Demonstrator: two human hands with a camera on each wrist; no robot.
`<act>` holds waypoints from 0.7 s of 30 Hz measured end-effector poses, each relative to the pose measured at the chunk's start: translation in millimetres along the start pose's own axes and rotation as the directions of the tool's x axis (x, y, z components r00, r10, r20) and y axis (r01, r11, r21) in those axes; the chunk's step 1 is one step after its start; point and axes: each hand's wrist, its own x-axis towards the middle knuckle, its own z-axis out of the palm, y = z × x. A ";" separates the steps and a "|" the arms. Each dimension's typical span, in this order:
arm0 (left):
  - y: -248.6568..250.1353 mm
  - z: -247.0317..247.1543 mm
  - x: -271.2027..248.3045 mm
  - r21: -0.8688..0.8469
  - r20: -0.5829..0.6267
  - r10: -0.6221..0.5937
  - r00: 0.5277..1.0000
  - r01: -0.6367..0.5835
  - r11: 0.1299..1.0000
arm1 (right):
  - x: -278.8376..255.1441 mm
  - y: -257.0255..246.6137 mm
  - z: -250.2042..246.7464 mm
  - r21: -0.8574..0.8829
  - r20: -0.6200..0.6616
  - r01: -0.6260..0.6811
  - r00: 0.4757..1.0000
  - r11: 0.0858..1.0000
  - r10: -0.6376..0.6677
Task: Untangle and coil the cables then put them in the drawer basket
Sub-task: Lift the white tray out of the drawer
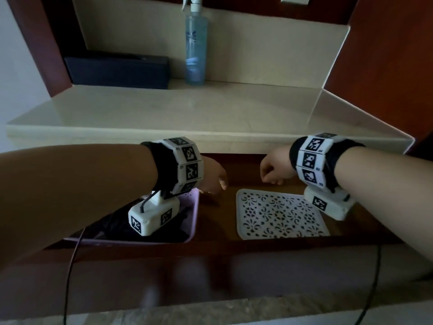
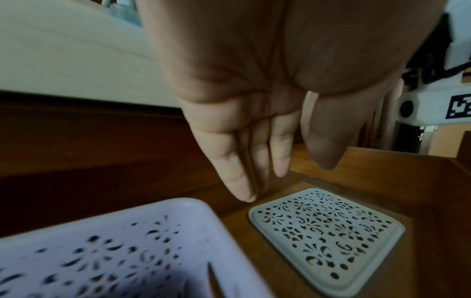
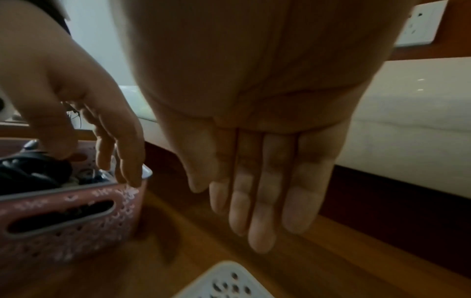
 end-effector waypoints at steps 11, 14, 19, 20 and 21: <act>63.2 5.7 95.5 -0.097 0.103 -0.259 0.960 0.269 0.958 | 43.5 122.0 51.9 -0.332 0.218 0.096 0.976 0.938 -0.022; 62.8 15.0 113.4 -0.064 0.125 -0.321 0.939 0.331 0.942 | 60.8 136.3 66.4 -0.340 0.250 0.116 0.968 0.933 -0.029; 52.3 40.0 141.4 -0.151 0.250 -0.406 0.879 0.450 0.880 | 85.8 146.3 88.1 -0.388 0.292 0.124 0.956 0.913 -0.006; 50.5 43.4 143.6 -0.170 0.262 -0.417 0.870 0.467 0.868 | 91.3 147.8 90.9 -0.395 0.301 0.121 0.953 0.911 0.004; 49.6 45.5 144.4 -0.193 0.267 -0.423 0.866 0.478 0.857 | 94.4 148.5 93.5 -0.390 0.299 0.100 0.954 0.915 0.023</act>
